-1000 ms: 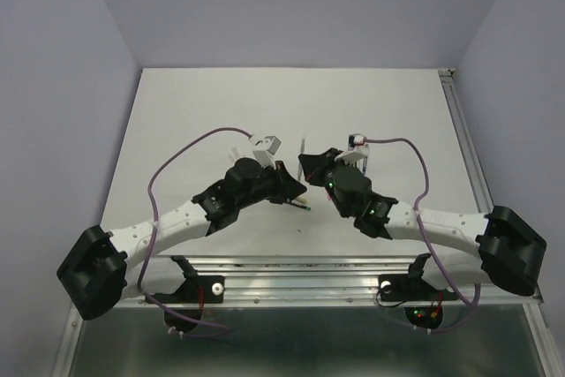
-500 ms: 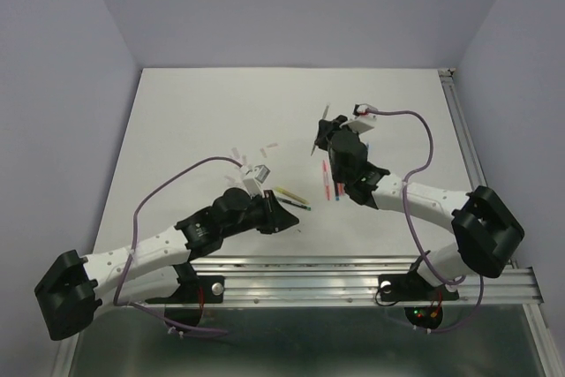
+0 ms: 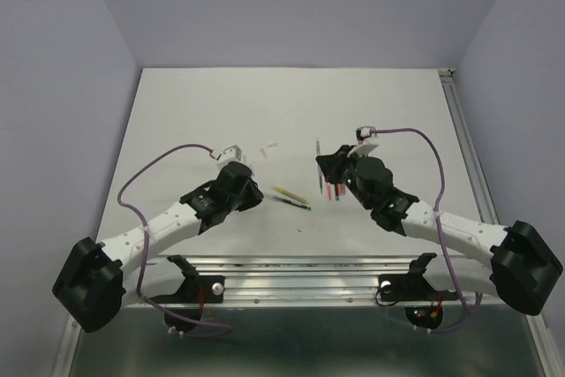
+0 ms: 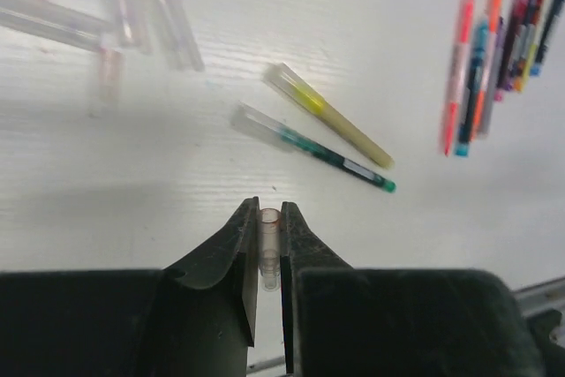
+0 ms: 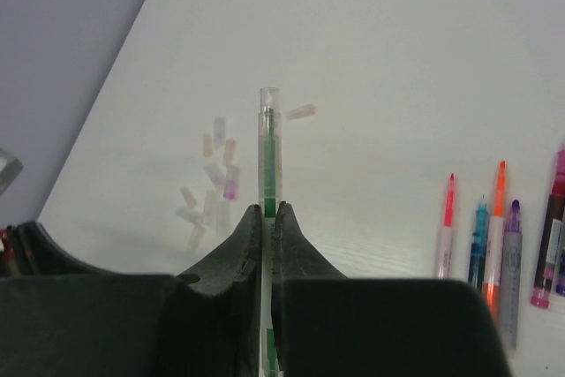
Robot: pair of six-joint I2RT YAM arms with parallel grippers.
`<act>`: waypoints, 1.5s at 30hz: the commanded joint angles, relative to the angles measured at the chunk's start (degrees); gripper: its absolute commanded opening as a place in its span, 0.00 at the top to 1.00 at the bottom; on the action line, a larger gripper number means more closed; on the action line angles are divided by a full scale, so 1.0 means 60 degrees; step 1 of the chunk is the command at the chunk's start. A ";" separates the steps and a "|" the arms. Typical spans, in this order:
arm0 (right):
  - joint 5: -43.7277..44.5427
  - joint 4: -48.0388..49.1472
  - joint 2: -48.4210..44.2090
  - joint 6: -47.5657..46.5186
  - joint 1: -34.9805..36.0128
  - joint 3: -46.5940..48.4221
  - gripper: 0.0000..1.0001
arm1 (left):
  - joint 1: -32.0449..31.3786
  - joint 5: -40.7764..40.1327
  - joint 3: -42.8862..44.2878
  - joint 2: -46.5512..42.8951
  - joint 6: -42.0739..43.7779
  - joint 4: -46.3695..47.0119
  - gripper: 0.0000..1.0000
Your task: Open the pen caps
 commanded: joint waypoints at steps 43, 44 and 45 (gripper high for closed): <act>-0.5393 0.0019 -0.1118 -0.1786 0.0027 -0.1250 0.99 | 0.1951 0.3544 0.0914 -0.0352 0.2152 0.1410 0.13; -0.5758 0.0092 -0.0929 -0.1757 0.0027 -0.1250 0.99 | 0.1951 0.3779 0.0710 -0.0559 0.1977 0.1935 0.08; -0.5980 0.0253 -0.0826 -0.1800 0.0042 -0.1206 0.99 | 0.1951 0.4187 0.0563 -0.0720 0.1686 0.2274 0.08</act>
